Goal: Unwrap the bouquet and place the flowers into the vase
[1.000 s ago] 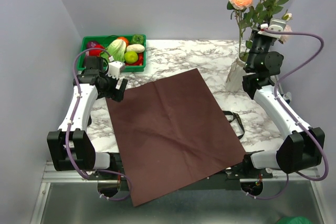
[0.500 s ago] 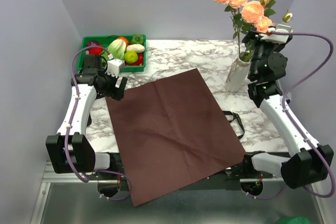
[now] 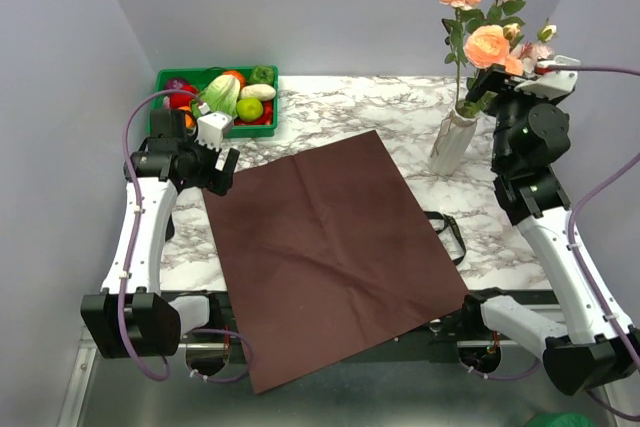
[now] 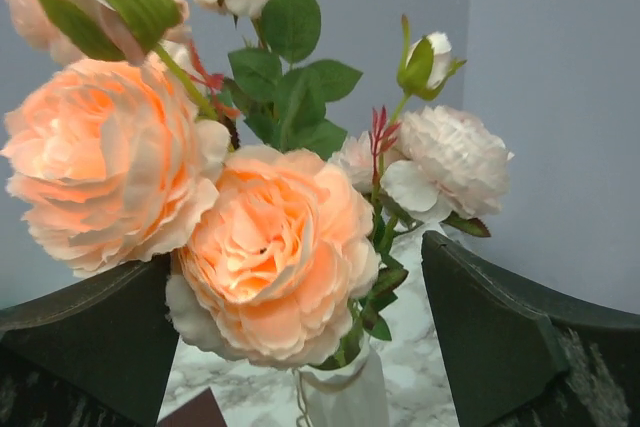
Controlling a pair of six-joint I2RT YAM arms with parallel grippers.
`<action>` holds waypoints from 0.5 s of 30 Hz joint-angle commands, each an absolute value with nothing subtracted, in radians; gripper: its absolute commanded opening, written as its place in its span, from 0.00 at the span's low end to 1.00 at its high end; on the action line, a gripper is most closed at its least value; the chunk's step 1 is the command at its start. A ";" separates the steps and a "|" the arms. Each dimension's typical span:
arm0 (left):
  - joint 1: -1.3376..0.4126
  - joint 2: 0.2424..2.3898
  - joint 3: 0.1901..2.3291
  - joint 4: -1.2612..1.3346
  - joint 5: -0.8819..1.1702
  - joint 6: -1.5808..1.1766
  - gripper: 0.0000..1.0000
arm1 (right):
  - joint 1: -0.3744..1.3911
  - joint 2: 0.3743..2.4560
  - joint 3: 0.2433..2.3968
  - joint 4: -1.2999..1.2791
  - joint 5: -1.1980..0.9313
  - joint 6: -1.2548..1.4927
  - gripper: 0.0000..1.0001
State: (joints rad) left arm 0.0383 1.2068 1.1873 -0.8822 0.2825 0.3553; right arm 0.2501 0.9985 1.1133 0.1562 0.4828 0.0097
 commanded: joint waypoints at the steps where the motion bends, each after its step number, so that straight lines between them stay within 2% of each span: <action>1: 0.044 1.151 1.189 -0.931 0.314 0.362 0.99 | 0.258 1.109 1.216 -0.087 0.514 0.035 1.00; 8: 0.044 1.115 1.193 -0.954 0.299 0.373 0.99 | 0.258 1.167 1.362 -0.333 0.433 0.176 1.00; 15: 0.044 1.111 1.206 -0.968 0.310 0.374 0.99 | 0.258 0.979 1.238 -0.370 0.301 0.219 1.00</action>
State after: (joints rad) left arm 0.0383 1.1290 1.1873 -0.9379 0.2848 0.3637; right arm 0.2539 1.0981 1.2858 -0.2943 0.4084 0.1673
